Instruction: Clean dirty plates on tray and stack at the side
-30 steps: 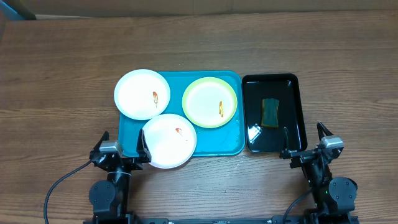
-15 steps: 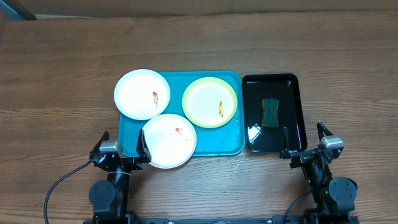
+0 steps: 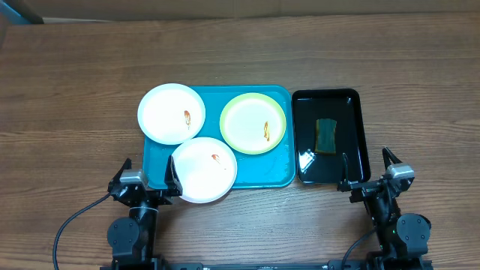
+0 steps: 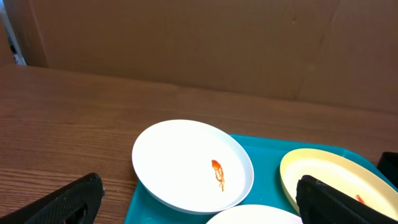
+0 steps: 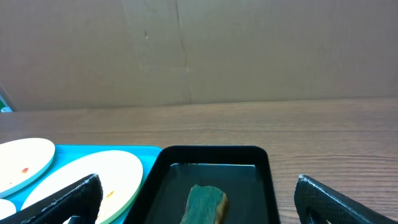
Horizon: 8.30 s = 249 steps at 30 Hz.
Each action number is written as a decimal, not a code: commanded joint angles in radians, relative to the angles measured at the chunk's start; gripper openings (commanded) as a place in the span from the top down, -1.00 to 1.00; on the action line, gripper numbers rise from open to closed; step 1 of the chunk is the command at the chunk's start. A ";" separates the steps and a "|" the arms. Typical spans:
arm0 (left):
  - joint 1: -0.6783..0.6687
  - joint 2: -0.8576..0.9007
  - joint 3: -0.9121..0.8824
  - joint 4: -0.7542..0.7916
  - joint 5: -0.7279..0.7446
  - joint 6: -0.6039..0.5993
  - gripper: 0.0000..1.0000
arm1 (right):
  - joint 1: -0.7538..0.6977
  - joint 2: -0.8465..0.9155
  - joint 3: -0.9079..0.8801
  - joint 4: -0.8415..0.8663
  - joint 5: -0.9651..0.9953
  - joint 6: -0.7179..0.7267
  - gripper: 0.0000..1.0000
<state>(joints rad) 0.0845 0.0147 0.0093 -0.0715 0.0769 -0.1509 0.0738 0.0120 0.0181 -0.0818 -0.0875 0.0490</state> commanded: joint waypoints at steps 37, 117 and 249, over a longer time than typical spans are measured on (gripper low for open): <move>-0.006 0.698 1.112 -0.644 0.449 -0.023 -1.00 | 0.005 -0.009 -0.010 0.005 0.012 0.003 -1.00; -0.417 2.176 1.614 -0.808 0.008 -0.076 0.66 | 0.005 -0.009 -0.010 0.006 0.001 0.004 -1.00; -0.356 2.176 1.616 -0.856 0.028 -0.163 0.14 | 0.090 1.788 1.004 -0.554 -0.033 0.165 -0.22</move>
<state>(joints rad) -0.2554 2.1773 1.6279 -0.9287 0.1146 -0.3153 0.1642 1.7874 1.0264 -0.6510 -0.1230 0.2115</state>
